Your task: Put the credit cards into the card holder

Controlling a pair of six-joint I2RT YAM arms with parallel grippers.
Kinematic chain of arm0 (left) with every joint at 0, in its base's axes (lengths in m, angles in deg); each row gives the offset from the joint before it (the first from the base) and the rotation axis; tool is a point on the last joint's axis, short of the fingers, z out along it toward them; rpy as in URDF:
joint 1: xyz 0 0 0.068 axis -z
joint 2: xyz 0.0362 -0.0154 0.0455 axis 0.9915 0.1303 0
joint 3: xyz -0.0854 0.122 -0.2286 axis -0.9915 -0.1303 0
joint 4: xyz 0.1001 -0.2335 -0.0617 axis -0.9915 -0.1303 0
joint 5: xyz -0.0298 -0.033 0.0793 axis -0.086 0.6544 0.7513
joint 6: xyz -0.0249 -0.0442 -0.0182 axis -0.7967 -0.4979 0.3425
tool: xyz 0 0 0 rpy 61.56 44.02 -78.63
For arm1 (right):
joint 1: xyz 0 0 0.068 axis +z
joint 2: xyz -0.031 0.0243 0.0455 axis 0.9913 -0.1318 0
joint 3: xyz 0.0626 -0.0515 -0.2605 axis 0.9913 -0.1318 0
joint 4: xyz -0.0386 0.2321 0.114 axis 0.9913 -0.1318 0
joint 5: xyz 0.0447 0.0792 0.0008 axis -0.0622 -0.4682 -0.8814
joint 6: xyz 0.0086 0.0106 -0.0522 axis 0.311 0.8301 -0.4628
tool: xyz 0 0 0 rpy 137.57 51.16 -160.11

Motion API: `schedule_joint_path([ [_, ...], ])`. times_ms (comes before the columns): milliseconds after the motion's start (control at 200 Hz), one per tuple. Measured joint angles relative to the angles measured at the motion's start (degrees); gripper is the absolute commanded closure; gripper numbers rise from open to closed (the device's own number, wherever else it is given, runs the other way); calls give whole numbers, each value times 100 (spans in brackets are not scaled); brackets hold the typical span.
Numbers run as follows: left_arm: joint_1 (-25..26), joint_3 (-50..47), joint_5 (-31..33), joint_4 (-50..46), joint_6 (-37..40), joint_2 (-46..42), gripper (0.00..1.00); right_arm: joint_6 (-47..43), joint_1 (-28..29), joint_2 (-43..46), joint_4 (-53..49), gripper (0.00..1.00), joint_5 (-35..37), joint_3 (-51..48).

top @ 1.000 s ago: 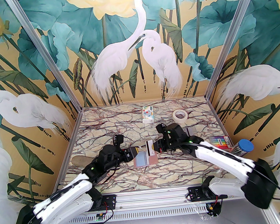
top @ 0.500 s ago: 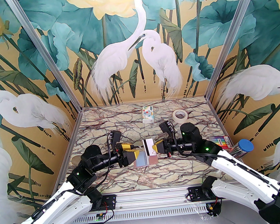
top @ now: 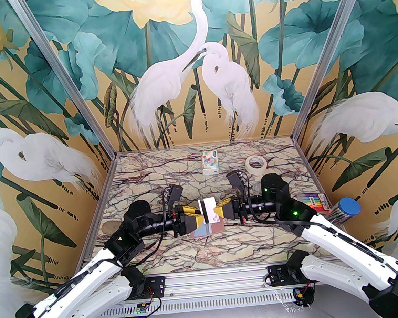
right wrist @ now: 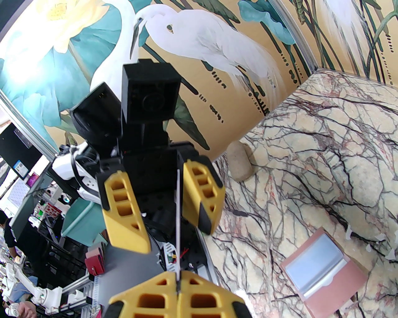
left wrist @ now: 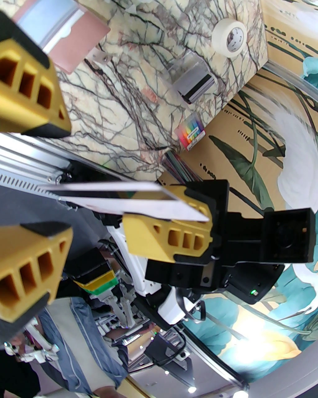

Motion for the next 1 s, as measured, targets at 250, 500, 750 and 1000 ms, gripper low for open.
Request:
schedule_joint_path([
  [250,0,-46,-103,323,-203,2,87,216,0,-28,284,100,-114,-157],
  [500,0,-52,-166,358,-319,-2,100,136,-26,-26,280,91,-271,-181],
  [750,0,-52,-356,376,-435,-2,100,-175,-26,-22,52,85,-468,-181],
  [1000,0,-52,-498,426,-496,98,100,-216,-26,-22,20,85,-588,-181],
])
